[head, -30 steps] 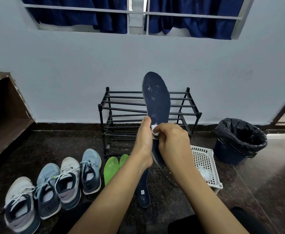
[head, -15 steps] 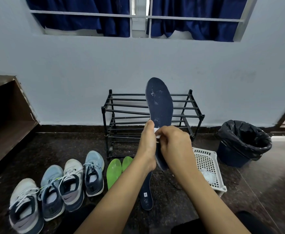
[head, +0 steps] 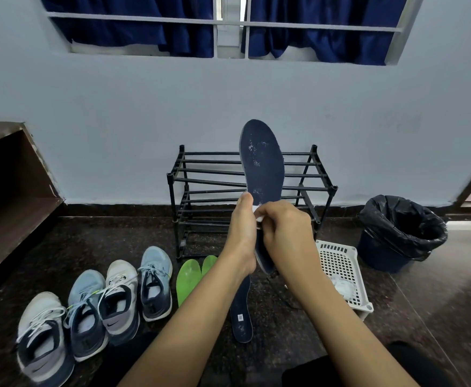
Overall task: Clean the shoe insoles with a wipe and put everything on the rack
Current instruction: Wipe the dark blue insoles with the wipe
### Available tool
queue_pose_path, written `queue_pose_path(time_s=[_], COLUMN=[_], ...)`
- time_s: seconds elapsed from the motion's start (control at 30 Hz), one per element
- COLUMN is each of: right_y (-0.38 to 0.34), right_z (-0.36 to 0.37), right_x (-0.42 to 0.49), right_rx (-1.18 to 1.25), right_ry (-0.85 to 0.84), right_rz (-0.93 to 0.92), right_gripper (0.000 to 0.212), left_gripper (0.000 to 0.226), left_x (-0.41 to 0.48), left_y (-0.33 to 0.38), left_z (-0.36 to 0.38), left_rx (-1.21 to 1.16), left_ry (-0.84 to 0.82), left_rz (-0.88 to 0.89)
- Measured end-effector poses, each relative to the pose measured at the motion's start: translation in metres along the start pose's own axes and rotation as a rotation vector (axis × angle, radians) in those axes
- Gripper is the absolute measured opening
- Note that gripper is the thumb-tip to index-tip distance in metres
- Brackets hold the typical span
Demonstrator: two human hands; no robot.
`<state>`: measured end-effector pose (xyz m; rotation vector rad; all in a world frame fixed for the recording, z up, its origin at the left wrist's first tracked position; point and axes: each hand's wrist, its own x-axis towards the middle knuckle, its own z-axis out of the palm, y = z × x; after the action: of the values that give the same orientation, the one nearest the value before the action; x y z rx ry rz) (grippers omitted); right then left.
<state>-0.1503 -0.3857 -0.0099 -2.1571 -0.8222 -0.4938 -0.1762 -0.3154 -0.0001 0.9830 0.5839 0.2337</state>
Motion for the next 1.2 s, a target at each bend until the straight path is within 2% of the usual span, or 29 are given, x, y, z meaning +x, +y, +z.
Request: queue_pose_path(time_s=[0.27,0.57,0.8,1.03,1.2], right_y=[-0.004,-0.002,-0.001,-0.005,-0.002], right_z=[0.0,0.002,0.006,0.01,0.012], right_x=[-0.01,-0.003,-0.002,-0.007,0.004], right_rx=[0.062,0.132,0.08,0.114,0.071], right_ry=[-0.123,-0.101,-0.065,-0.114,-0.063], right_rz=[0.022,0.015,0.022,0.047,0.074], right_gripper=[0.026,0.022,0.026,0.023,0.025], left_gripper=[0.057,0.051,0.049,0.053,0.049], left_x=[0.001,0.0,-0.005,-0.001,0.0], left_y=[0.006,0.003,0.002,0.007,0.0], left_z=[-0.007,-0.007,-0.007,-0.01,-0.005], left_rx=[0.007,0.082,0.056,-0.008,-0.032], left_ry=[-0.024,0.056,-0.006,0.024,-0.001], left_rz=[-0.008,0.111,0.041,-0.013,-0.028])
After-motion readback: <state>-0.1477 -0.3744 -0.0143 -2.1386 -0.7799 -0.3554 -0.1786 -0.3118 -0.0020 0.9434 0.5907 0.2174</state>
